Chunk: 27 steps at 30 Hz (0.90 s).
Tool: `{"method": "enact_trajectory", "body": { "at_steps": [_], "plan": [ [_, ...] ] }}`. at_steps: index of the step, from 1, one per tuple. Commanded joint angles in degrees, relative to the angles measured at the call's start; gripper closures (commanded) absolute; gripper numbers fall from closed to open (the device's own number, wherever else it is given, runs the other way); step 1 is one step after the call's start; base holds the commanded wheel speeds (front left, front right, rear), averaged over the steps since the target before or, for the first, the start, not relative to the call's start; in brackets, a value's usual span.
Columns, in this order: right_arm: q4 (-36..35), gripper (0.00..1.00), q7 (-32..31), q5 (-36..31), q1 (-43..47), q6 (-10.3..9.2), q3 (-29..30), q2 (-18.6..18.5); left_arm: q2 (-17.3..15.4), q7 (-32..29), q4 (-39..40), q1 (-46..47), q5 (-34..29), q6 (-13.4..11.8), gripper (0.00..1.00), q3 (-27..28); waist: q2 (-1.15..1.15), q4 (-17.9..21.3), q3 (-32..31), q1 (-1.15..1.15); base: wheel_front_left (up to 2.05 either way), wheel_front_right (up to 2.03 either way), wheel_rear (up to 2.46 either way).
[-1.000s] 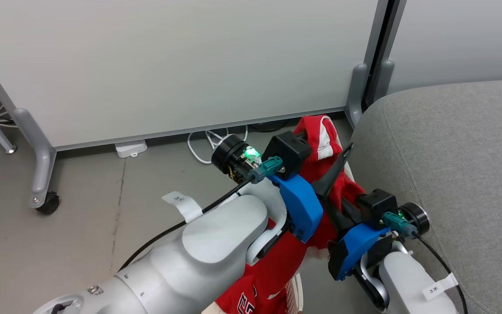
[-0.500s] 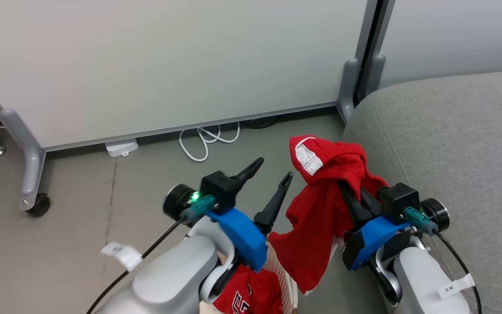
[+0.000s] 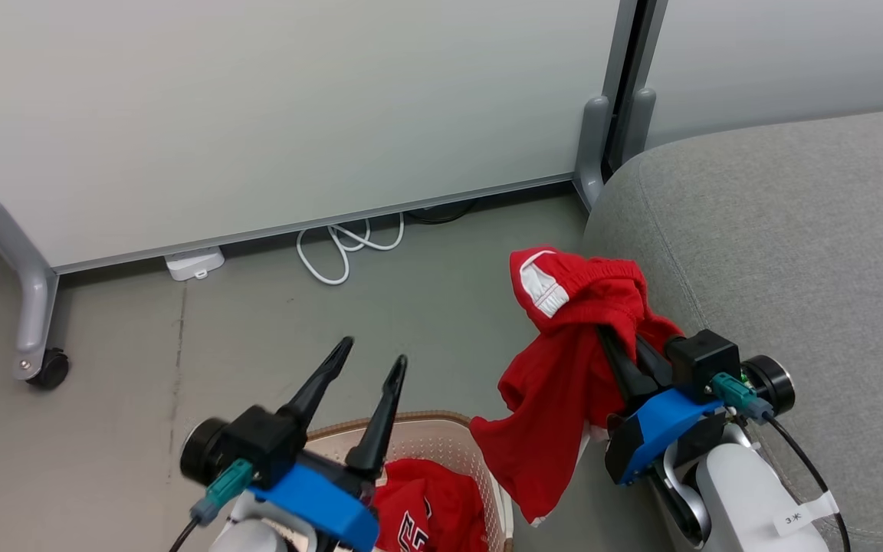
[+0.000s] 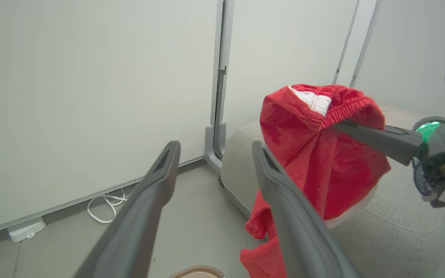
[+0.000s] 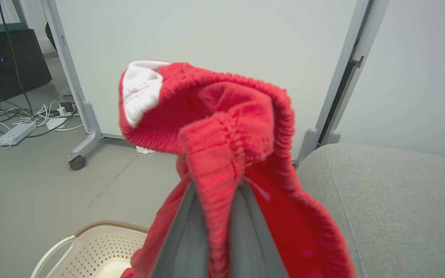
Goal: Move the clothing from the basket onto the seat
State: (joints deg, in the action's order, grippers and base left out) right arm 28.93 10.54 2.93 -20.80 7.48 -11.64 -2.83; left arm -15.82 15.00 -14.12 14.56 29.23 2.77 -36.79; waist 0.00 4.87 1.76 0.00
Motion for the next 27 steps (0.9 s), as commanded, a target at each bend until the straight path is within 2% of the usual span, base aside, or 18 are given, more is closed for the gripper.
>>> {"method": "enact_trajectory", "body": {
  "at_steps": [1, 9, 15, 22, 27],
  "plan": [
    [-0.46, 1.0, -0.09, -0.19, 0.53, 0.03, 0.13, -0.1, 0.41, 0.26, 0.24, -1.75, -1.03, 0.54, 0.0, 1.63, 0.0, 0.07, 0.04, 0.0, 0.0, 0.0, 0.0],
    [-1.42, 1.0, -0.64, 0.21, 0.89, 0.03, -0.17, -0.1, 3.4, 0.27, -0.03, -6.41, -6.35, 3.28, 0.0, 8.84, 0.0, 0.77, 0.36, 0.0, 0.0, 0.0, 0.0],
    [-2.87, 1.0, -0.44, 0.75, 0.58, 0.03, -0.58, -0.11, 4.79, 0.27, 0.28, -6.95, -8.83, 4.29, 0.0, 11.56, 0.0, 3.64, 1.18, 0.0, 0.0, 0.0, 0.0],
    [-5.97, 1.0, -0.74, 1.08, 1.27, 0.03, -0.97, -0.1, 5.2, 0.27, 1.25, -7.51, -10.41, 4.77, 0.0, 14.25, 0.0, 9.89, 2.43, 0.0, 0.0, 0.0, 0.0],
    [-7.66, 1.0, -0.88, 1.17, 1.94, 0.03, -1.87, -0.1, 4.68, 0.26, 2.7, -8.0, -11.34, 4.87, 0.0, 15.98, 0.0, 15.8, 3.58, 0.0, 0.0, 0.0, 0.0]
  ]
}}
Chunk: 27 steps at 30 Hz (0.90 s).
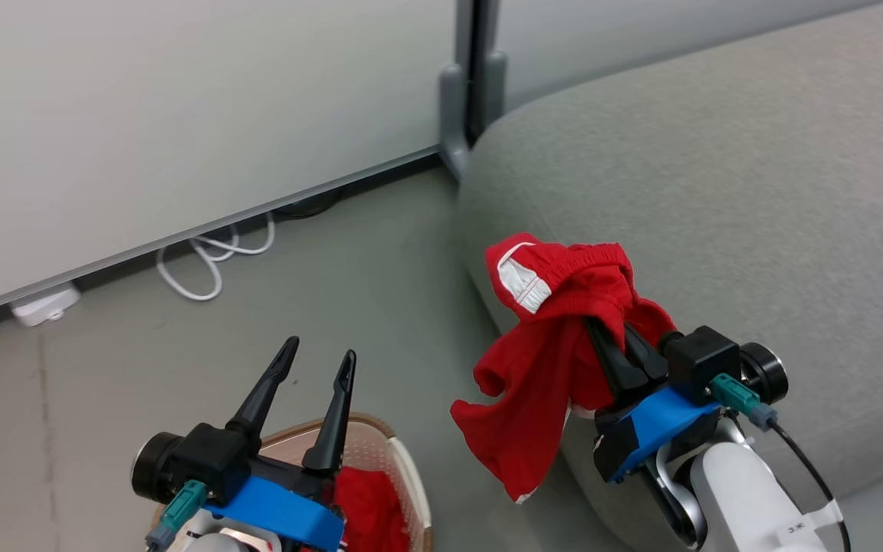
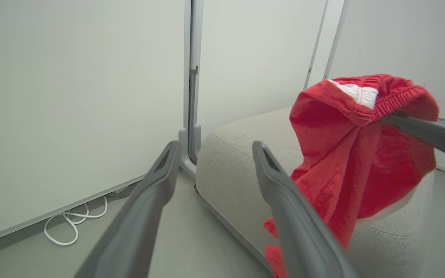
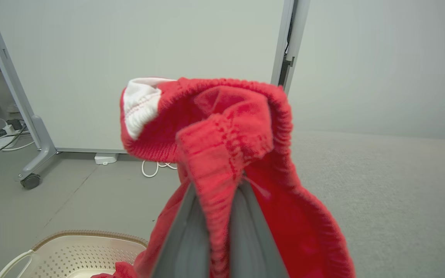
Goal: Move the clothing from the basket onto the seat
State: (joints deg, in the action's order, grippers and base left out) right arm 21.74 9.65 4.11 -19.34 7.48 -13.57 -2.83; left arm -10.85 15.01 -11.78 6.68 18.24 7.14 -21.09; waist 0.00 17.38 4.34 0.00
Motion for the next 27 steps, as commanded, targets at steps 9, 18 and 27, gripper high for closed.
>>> {"method": "enact_trajectory", "body": {
  "at_steps": [9, 18, 27],
  "plan": [
    [-2.42, 1.0, 0.03, 0.52, 2.75, 0.03, -0.56, -0.1, -1.2, 0.25, 2.14, -0.59, -0.85, 0.49, 0.0, 1.23, 0.0, 11.71, 2.43, 0.0, 0.0, 0.0, 0.0],
    [-4.01, 1.0, 0.45, 0.59, 4.66, 0.03, 1.5, -0.07, -1.84, 0.22, 1.97, 0.73, -0.57, 0.33, 0.0, -0.34, 0.0, 14.16, 3.16, 0.0, 0.0, 0.0, 0.0],
    [-4.18, 1.0, 0.1, 1.11, 3.15, 0.03, 2.77, -0.07, -2.34, 0.21, 2.23, 0.41, -0.31, 0.33, 0.0, -0.64, 0.0, 14.02, 3.27, 0.0, 0.0, 0.0, 0.0]
  ]
}}
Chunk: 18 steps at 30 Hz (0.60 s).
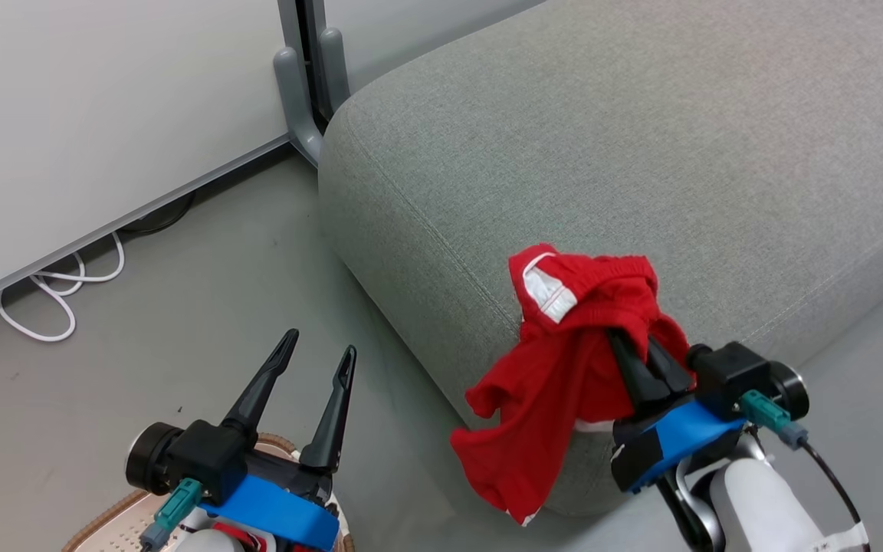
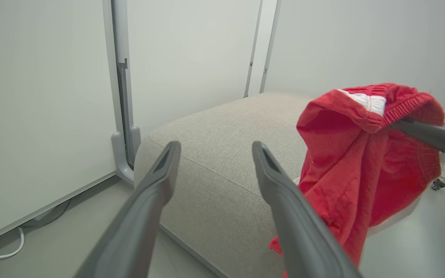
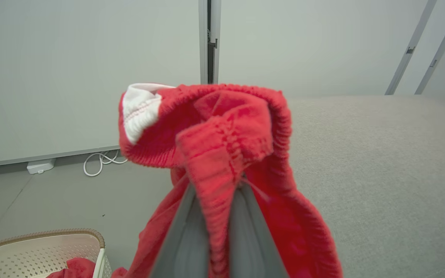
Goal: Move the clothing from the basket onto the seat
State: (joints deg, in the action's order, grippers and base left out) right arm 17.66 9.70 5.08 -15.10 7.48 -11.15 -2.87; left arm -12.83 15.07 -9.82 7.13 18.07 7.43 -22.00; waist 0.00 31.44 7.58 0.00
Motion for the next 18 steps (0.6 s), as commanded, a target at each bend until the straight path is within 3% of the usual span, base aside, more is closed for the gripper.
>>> {"method": "enact_trajectory", "body": {
  "at_steps": [1, 9, 15, 18],
  "plan": [
    [-0.1, 1.0, 0.06, 0.14, -1.1, 0.03, 0.34, -0.03, -0.36, 0.15, 0.27, -0.04, -0.14, 0.03, 0.0, 0.27, 0.0, -0.04, 0.04, 0.0, 0.0, 0.0, 0.0],
    [1.41, 1.0, -0.93, 0.65, -11.26, 0.03, 4.63, -0.03, -1.68, 0.15, 2.18, 1.09, -0.99, 0.04, 0.0, 0.27, 0.0, -1.38, 3.85, 0.0, 0.0, 0.0, 0.0],
    [5.65, 1.0, -2.73, 2.58, -24.78, 0.03, 11.97, -0.11, -4.44, 0.15, 4.7, 4.04, -1.51, 0.04, 0.0, -0.77, 0.0, -3.62, 11.09, 0.0, 0.0, 0.0, 0.0],
    [8.9, 1.0, -2.74, 2.9, -31.5, 0.02, 16.19, -2.05, -6.04, 0.15, 6.1, 5.89, -1.88, 0.04, 0.0, -1.33, 0.0, -5.0, 15.2, 0.0, 0.0, 0.0, 0.0]
  ]
}}
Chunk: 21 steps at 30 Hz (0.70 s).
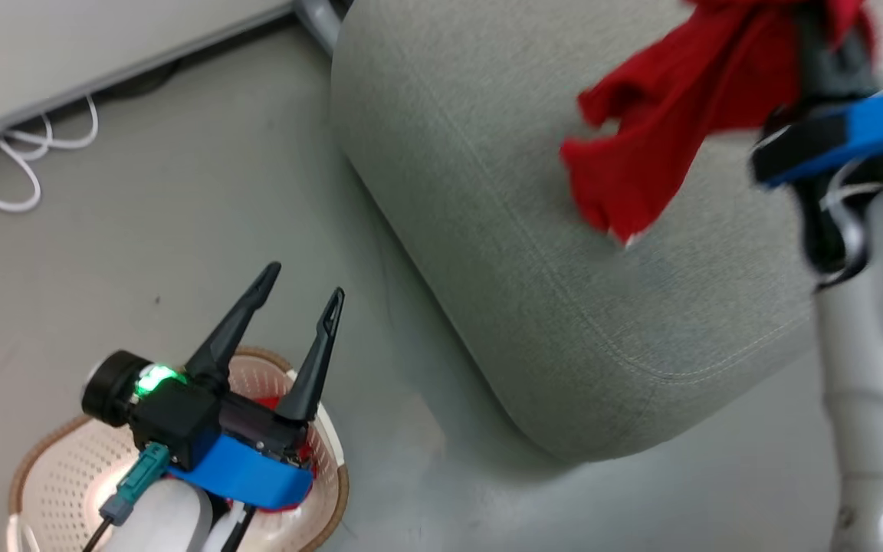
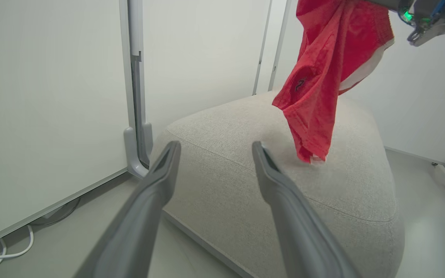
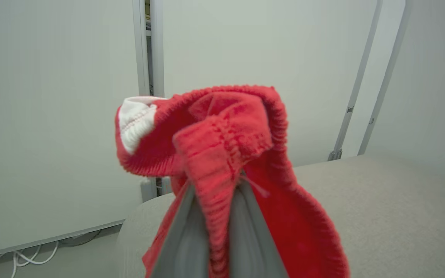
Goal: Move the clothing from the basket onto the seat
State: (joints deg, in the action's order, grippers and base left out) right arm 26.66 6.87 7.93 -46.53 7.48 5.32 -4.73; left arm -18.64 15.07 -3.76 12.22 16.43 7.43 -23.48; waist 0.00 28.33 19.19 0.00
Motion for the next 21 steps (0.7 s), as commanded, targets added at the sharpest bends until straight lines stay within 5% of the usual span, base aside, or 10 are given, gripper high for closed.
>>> {"method": "enact_trajectory", "body": {
  "at_steps": [1, 10, 21],
  "plan": [
    [0.99, 1.0, 0.19, 0.03, -2.16, 0.03, 1.21, -1.11, -0.74, 0.15, 0.63, 1.51, -0.43, 0.04, 0.0, -0.13, 0.0, -2.45, 5.16, 0.0, 0.0, 0.0, 0.0],
    [11.47, 1.0, 4.34, -1.74, -16.41, 0.03, 15.55, -6.18, -4.99, -0.53, 5.89, 7.45, -1.53, 0.04, 0.0, -1.83, 0.0, -6.84, 16.63, 0.0, 0.0, 0.0, 0.0],
    [25.03, 1.0, 7.18, -6.05, -18.63, 0.03, 25.3, -7.63, -6.21, -1.48, 9.24, 10.32, -2.24, -0.46, 0.0, -1.68, 0.0, -9.26, 21.26, 0.0, 0.0, 0.0, 0.0]
  ]
}}
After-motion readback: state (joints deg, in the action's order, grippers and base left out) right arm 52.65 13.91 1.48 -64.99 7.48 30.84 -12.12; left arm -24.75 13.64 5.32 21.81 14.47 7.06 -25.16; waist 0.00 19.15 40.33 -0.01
